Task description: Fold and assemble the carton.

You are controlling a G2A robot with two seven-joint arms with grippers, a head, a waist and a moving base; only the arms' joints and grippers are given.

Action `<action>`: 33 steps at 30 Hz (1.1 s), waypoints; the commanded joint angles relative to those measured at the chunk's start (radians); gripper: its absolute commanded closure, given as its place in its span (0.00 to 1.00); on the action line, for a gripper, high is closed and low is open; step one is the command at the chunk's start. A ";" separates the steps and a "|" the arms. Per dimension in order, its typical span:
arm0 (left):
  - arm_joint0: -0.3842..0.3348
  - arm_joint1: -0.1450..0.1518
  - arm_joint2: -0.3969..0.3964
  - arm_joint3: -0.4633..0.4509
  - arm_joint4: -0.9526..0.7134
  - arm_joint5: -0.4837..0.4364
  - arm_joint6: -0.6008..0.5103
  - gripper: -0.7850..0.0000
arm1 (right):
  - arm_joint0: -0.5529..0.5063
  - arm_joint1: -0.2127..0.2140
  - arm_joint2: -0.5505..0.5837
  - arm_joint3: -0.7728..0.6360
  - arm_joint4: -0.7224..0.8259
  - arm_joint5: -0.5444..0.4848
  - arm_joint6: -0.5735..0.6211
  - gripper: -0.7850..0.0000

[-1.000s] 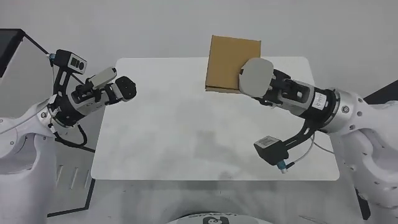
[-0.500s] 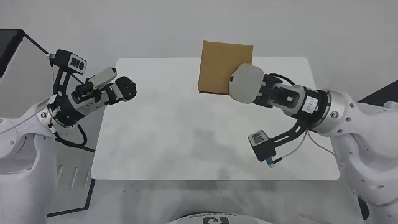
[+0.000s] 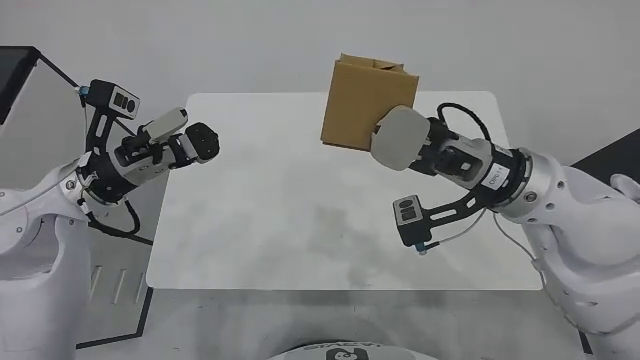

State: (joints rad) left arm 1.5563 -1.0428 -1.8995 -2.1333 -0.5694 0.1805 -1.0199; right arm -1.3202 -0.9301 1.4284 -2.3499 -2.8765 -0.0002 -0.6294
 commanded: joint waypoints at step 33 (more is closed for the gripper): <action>0.000 0.000 0.000 0.000 0.000 0.000 0.000 0.00 | -0.044 0.033 0.161 0.000 -0.195 0.377 -0.014 1.00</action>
State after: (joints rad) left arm 1.5563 -1.0428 -1.8995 -2.1333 -0.5694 0.1805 -1.0199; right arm -1.3597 -0.8987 1.5832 -2.3500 -3.0718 0.3705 -0.6435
